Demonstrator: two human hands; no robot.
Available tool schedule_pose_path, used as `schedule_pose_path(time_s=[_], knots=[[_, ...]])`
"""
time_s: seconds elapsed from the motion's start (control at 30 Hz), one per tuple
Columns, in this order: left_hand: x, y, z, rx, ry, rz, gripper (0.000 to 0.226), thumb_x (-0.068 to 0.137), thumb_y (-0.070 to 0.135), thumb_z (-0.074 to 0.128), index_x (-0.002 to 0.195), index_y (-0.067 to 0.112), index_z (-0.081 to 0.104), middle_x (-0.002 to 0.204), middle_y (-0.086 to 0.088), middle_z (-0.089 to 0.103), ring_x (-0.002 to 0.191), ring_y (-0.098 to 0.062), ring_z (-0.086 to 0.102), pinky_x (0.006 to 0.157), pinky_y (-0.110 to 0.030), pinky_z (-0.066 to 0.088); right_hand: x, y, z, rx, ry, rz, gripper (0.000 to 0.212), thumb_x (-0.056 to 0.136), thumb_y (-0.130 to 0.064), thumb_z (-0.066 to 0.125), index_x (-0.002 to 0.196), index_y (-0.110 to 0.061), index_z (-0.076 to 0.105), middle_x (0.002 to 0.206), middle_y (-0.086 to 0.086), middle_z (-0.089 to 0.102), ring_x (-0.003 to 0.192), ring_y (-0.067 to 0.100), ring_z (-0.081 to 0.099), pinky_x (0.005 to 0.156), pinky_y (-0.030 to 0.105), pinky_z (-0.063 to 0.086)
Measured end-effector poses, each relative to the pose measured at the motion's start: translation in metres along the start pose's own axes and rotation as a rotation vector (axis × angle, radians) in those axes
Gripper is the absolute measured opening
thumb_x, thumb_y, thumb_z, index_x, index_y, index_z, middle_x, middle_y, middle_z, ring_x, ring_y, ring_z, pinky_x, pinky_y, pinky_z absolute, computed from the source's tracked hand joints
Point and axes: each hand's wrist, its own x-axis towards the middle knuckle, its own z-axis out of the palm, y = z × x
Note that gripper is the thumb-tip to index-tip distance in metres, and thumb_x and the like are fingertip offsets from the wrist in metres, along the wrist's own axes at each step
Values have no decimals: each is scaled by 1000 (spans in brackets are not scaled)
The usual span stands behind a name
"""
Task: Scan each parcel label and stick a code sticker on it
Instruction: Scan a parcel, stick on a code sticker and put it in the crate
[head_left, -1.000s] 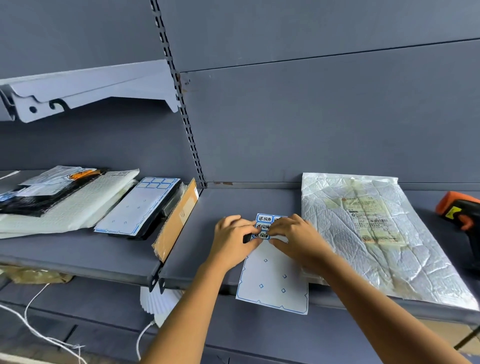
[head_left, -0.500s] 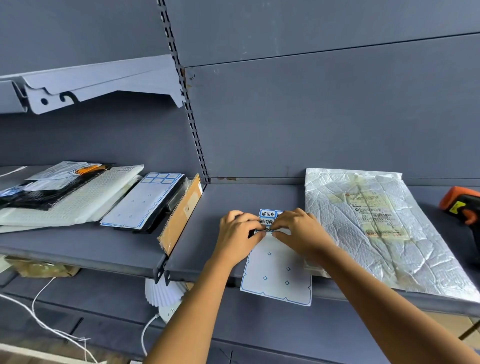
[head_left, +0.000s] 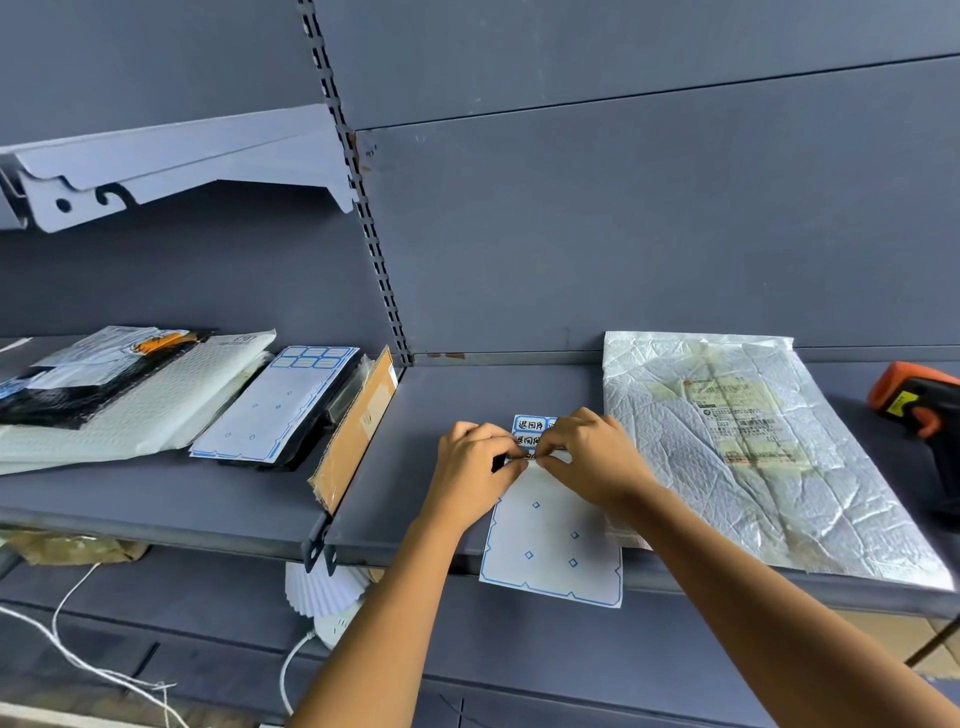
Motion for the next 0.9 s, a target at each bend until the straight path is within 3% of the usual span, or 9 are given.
schedule_pose_path(time_s=[0.3, 0.6, 0.7, 0.77, 0.9], knots=[[1, 2, -2, 13, -77, -53, 30, 89, 36, 60, 117, 26, 65, 116, 13, 59, 107, -17, 42, 84, -25, 26, 6, -1, 1, 33, -42, 52, 13, 89, -25, 58, 87, -22, 71, 95, -3, 69, 96, 23, 54, 84, 33, 37], [3, 3, -4, 7, -110, -89, 29, 90, 36, 60, 114, 22, 66, 118, 13, 57, 109, -17, 41, 88, -28, 29, 2, 0, -1, 201, 149, 48, 12, 83, -22, 57, 85, -19, 68, 82, -2, 62, 79, 23, 57, 73, 40, 47], [2, 2, -4, -10, -108, -88, 29, 89, 37, 59, 116, 27, 66, 118, 14, 57, 109, -15, 41, 88, -27, 30, -1, -3, -11, 327, 227, 125, 8, 87, -18, 60, 91, -18, 68, 77, -5, 63, 72, 16, 57, 70, 33, 47], [2, 1, -4, -15, -101, -77, 29, 89, 37, 60, 116, 29, 66, 117, 16, 57, 109, -14, 41, 87, -26, 29, -5, -1, -21, 439, 256, 231, 9, 89, -15, 61, 94, -18, 68, 73, 1, 65, 66, 20, 58, 64, 32, 46], [2, 0, -4, -19, -85, -62, 28, 90, 35, 60, 117, 27, 66, 115, 16, 57, 107, -13, 42, 85, -24, 27, -21, 15, -44, 585, 298, 310, 12, 93, -14, 56, 89, -23, 63, 66, 2, 67, 41, 11, 49, 45, 20, 39]])
